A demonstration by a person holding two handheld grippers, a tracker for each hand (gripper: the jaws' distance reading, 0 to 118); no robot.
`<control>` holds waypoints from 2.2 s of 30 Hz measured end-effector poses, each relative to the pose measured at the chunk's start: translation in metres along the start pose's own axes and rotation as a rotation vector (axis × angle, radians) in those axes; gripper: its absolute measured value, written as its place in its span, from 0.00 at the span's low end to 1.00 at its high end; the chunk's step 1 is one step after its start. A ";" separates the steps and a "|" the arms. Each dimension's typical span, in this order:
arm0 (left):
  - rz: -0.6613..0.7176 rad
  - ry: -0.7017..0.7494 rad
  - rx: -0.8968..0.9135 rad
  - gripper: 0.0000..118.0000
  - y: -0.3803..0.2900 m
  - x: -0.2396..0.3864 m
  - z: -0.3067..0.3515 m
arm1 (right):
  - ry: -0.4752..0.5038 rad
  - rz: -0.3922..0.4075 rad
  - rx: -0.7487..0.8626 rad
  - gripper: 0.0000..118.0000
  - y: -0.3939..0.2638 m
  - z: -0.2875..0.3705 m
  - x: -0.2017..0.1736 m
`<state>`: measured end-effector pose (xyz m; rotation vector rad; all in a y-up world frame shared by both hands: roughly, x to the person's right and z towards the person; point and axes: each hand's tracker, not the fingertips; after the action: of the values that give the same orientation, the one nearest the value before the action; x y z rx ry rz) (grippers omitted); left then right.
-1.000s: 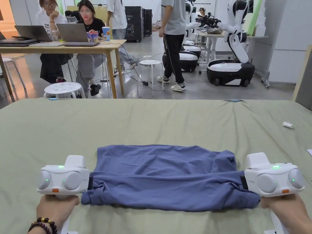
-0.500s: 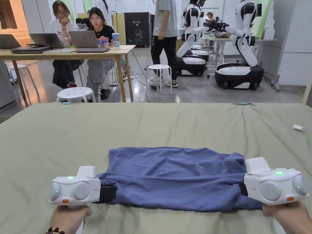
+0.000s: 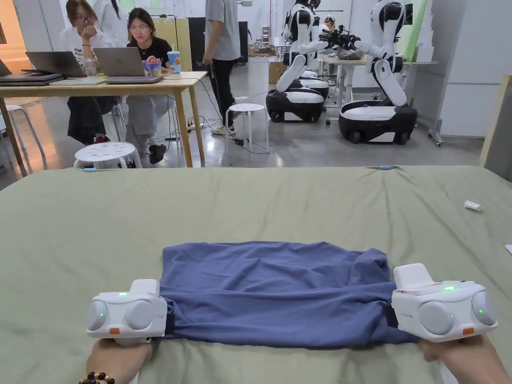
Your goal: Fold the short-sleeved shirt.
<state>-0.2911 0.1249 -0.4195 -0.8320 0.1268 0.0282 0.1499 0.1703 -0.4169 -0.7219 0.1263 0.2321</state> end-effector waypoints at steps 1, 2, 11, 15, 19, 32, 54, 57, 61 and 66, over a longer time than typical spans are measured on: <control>0.007 -0.012 -0.006 0.04 0.002 -0.001 0.001 | -0.003 -0.003 0.004 0.00 0.001 0.001 0.003; 0.005 -0.010 -0.002 0.04 0.002 -0.001 0.002 | -0.007 -0.004 0.006 0.00 0.002 0.001 0.005; 0.019 -0.025 0.014 0.04 0.004 -0.004 0.007 | -0.027 -0.064 -0.091 0.79 0.002 -0.013 0.033; 0.024 -0.031 0.015 0.04 0.005 -0.006 0.007 | -0.021 -0.068 -0.117 0.79 -0.006 -0.024 0.034; 0.026 -0.037 0.013 0.04 0.004 -0.007 0.004 | -0.007 -0.115 -0.171 0.77 -0.013 -0.052 0.036; -0.002 -0.035 0.022 0.04 -0.004 0.003 0.017 | 0.041 -0.079 -0.178 0.11 -0.008 -0.061 0.019; -0.099 -0.061 0.065 0.04 -0.035 -0.010 0.074 | 0.039 -0.045 -0.104 0.11 -0.038 0.017 0.042; -0.111 -0.089 0.062 0.04 -0.054 -0.019 0.091 | 0.046 -0.041 -0.115 0.11 -0.055 0.038 0.047; -0.093 -0.124 0.034 0.04 -0.079 -0.022 0.110 | 0.068 -0.010 -0.143 0.11 -0.079 0.056 0.045; -0.092 -0.133 0.049 0.04 -0.083 -0.026 0.116 | 0.064 0.017 -0.179 0.12 -0.098 0.054 0.036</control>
<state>-0.2988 0.1554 -0.2782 -0.7843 -0.0359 -0.0066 0.2110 0.1408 -0.3208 -0.9073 0.1747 0.2389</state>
